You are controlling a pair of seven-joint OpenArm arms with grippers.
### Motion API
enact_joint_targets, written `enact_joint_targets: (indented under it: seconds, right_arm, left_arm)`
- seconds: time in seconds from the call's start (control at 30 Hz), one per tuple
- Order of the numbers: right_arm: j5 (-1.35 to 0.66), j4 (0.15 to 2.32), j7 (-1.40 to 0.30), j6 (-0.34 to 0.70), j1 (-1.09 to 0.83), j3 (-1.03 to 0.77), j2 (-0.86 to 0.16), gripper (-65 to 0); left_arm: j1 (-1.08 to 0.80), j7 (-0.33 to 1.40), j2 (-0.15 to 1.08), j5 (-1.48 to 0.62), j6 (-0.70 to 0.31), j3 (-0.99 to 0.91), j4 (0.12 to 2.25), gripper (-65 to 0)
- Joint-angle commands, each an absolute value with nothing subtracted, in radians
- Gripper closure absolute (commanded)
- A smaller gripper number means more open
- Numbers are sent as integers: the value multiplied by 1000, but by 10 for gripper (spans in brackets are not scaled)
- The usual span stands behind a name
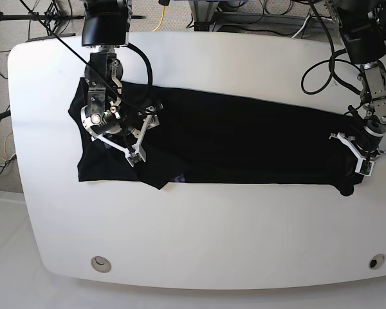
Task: Fold the T-shirt properly
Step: 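Pull the hem end with the left gripper away from the right gripper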
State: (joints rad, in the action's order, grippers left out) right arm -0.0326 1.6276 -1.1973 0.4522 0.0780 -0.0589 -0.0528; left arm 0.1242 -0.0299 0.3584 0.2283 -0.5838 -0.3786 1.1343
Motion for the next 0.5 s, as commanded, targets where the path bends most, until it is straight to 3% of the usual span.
enact_joint_targets:
  seconds: [0.0, 0.47]
  right_arm:
    - [-41, 1641, -1181, 452, 99, -61, -56, -436]
    - [-41, 1641, -1181, 452, 99, -61, -56, -436]
  left_arm:
    - [127, -54, 390, 213, -579, -383, 1164, -30]
    - [82, 19, 404, 248, -578, -450, 1201, -30]
